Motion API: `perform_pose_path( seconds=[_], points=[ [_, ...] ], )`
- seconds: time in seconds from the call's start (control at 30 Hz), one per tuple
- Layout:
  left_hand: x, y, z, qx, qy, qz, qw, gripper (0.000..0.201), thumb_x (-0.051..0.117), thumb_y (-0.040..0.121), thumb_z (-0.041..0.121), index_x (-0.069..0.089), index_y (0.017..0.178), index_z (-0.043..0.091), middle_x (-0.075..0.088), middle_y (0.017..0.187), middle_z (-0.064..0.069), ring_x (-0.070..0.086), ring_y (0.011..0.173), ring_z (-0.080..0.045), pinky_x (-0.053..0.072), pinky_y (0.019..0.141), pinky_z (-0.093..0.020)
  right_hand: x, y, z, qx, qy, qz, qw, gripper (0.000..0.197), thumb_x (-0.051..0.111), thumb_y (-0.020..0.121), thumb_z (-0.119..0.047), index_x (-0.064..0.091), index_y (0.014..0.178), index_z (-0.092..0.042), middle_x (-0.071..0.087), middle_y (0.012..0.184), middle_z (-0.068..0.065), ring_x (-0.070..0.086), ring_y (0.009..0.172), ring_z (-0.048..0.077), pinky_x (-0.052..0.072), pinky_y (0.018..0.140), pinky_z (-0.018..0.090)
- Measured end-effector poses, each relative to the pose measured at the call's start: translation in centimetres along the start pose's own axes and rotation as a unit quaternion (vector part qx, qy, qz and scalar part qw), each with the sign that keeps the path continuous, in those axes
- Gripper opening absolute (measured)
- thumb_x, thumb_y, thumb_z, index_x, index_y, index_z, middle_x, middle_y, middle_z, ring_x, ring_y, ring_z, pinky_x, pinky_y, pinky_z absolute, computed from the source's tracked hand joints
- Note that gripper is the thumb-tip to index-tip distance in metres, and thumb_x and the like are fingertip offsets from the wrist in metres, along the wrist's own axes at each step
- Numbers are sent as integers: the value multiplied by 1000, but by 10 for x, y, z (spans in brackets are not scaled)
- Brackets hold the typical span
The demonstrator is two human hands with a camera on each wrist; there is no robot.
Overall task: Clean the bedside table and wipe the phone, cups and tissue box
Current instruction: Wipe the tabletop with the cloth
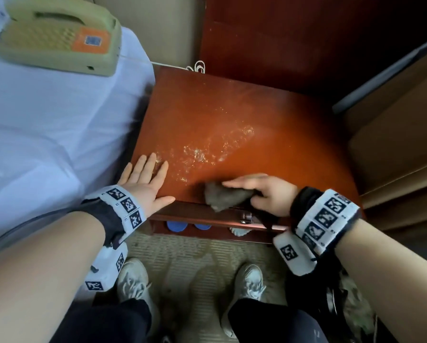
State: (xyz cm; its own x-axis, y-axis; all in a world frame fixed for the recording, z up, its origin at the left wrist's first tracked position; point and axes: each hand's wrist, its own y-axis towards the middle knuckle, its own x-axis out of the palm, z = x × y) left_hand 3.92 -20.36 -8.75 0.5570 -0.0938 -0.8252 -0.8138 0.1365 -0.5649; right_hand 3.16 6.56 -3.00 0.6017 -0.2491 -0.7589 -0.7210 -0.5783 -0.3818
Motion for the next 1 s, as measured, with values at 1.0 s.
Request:
perform_pose_path(
  seconds=[1.0],
  points=[
    [2, 0, -7, 23, -3, 7, 1000, 78, 26, 94, 56, -24, 144, 24, -36, 149, -7, -30, 140, -22, -13, 116, -39, -45, 62, 24, 339, -79, 200, 916, 59, 36, 92, -21, 15, 146, -34, 20, 154, 5, 20, 139, 30, 25, 110, 44]
  ],
)
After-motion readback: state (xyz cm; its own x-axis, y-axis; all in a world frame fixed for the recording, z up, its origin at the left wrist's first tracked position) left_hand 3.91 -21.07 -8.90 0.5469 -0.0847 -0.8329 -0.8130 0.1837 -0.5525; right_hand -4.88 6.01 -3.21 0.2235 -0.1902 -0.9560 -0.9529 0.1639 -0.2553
